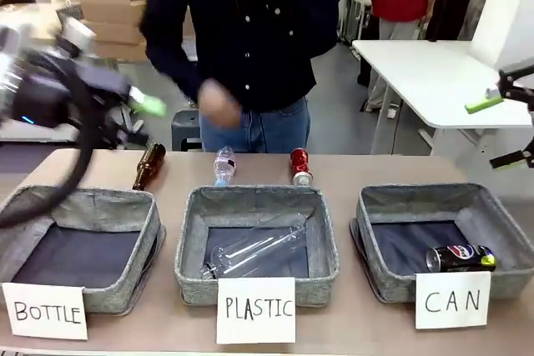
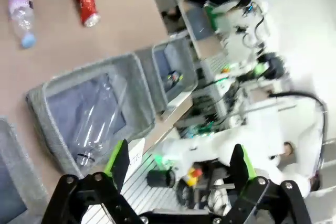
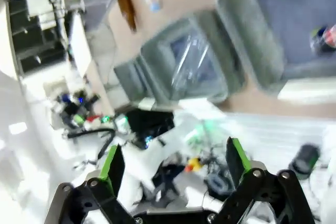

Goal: Sort the can waste into the basket.
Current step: Pick up the can waste from the table and place it in the right Fabric basket.

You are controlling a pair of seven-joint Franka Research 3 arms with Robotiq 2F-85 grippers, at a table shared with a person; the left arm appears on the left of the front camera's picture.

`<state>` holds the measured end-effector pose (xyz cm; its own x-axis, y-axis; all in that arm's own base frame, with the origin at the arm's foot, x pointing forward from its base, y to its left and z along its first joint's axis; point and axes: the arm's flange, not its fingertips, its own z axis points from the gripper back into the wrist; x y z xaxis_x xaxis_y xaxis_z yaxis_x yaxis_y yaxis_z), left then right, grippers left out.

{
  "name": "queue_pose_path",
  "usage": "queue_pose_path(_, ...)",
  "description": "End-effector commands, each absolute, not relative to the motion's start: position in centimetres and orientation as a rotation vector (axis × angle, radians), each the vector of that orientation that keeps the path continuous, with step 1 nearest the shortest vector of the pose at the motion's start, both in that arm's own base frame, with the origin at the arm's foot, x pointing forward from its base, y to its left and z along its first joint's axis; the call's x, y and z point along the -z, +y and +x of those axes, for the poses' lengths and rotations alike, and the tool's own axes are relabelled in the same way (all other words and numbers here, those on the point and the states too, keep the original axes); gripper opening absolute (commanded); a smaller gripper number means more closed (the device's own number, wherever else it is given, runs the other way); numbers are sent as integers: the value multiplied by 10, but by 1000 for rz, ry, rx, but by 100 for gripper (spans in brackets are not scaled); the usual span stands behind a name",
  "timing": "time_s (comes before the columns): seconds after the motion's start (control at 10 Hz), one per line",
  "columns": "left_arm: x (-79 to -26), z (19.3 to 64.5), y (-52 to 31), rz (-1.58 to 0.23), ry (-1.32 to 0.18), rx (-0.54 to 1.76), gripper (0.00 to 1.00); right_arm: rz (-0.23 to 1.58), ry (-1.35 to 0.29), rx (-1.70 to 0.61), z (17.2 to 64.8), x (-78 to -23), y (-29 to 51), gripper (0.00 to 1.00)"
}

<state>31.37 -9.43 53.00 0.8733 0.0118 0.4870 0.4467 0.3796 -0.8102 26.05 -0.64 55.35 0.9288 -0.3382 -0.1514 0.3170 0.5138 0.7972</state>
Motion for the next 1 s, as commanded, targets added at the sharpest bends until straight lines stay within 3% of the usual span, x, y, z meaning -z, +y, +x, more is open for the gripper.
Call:
queue_pose_path(0.0, -530, 267, -32, -1333, -625, 159, 100, 1035, 127, 477, 253, -548, 25, 100)
queue_pose_path(0.2, -518, 262, -8, -1419, -631, 128, 100, 1123, 179, 650, 285, -549, 39, 100)
queue_pose_path(0.3, -562, 305, -17, -1329, -597, 168, 100, 1200, 178, 649, 302, -554, 44, 100)
queue_pose_path(0.4, -562, 305, -17, -1329, -597, 168, 100, 1271, 229, 557, 313, -559, 50, 100)
queue_pose_path(0.5, -562, 305, -17, -1329, -597, 168, 100, 1105, 193, 591, 283, -550, 36, 100)
queue_pose_path(0.9, -562, 305, -17, -1329, -597, 168, 100, 1105, 193, 591, 283, -550, 36, 100)
